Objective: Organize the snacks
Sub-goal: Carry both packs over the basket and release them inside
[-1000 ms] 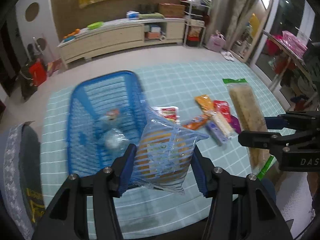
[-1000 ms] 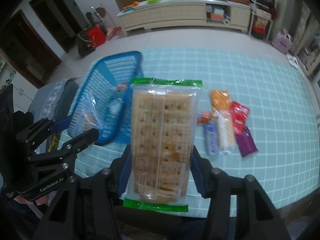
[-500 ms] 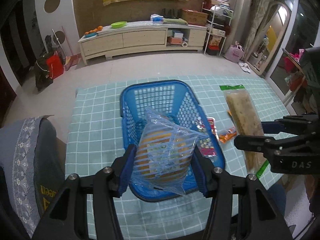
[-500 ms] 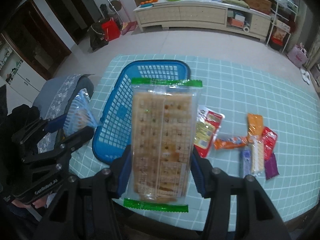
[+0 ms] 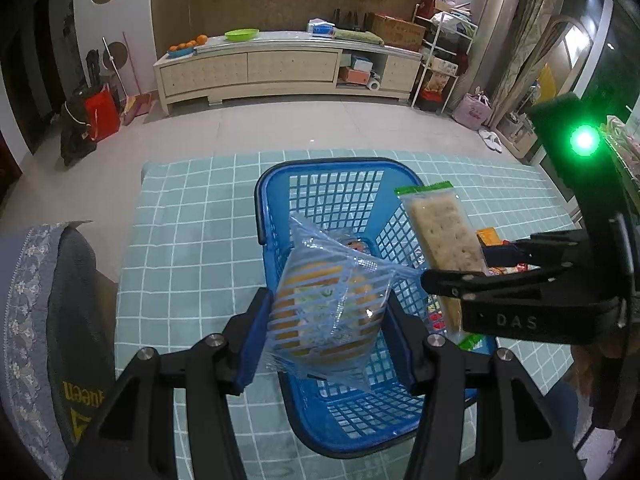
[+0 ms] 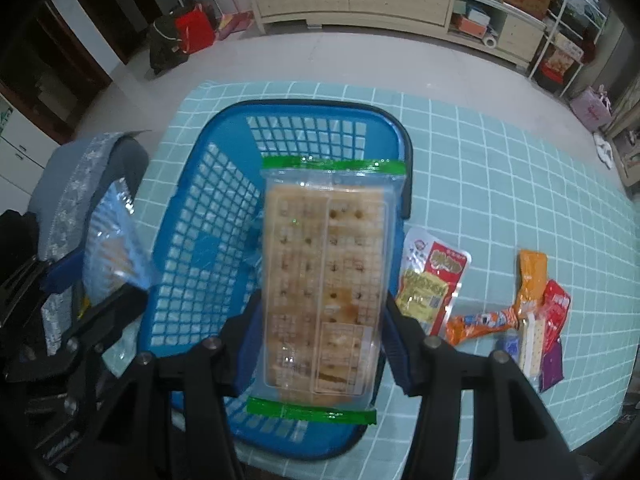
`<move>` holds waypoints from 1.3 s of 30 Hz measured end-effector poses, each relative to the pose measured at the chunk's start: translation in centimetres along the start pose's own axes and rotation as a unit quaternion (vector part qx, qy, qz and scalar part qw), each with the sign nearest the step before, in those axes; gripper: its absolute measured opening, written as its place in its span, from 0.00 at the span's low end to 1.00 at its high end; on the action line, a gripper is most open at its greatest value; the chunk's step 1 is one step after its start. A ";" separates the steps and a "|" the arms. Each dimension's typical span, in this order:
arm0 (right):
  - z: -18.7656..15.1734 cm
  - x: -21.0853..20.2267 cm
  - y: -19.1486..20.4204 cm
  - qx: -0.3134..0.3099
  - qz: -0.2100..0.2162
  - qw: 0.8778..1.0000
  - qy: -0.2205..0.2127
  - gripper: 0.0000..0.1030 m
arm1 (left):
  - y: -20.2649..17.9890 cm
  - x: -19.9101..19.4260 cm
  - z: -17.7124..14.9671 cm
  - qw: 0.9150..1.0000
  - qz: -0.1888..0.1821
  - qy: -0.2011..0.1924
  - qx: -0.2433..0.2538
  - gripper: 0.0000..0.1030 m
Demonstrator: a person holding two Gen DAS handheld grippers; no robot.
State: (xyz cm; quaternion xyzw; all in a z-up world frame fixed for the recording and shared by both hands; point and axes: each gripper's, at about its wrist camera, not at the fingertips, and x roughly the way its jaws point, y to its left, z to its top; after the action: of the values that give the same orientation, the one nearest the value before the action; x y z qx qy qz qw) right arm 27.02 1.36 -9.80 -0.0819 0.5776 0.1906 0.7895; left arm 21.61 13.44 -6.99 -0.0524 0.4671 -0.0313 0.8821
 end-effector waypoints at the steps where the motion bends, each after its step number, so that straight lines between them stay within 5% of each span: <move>1: 0.2 0.3 0.0 -0.001 -0.002 1.000 -0.002 0.58 | 0.1 0.2 -0.1 1.000 0.000 0.001 -0.001 0.50; 6: 0.5 0.2 0.1 -0.012 -0.019 1.000 -0.017 0.86 | 0.1 0.1 -0.5 1.000 0.003 0.004 -0.003 0.50; 11: -0.4 -1.4 -0.2 -0.031 -0.046 0.996 -0.068 0.87 | 0.0 -0.5 -0.9 1.000 0.007 0.007 -0.005 0.50; 20: -1.8 -2.2 -3.2 0.031 0.001 0.999 -0.029 0.87 | -1.4 -0.8 -0.6 1.000 -0.005 0.007 -0.003 0.50; 39: -2.7 -0.9 -7.2 0.024 -0.011 0.999 -0.027 0.87 | -5.2 7.7 1.0 0.998 -0.021 0.058 0.027 0.50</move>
State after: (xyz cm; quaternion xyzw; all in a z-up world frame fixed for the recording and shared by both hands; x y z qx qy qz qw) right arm 27.22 -6.31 -10.47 -0.0642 0.5595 0.1700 0.8086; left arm 26.77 7.54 -12.10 -0.0361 0.5153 -0.0657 0.8537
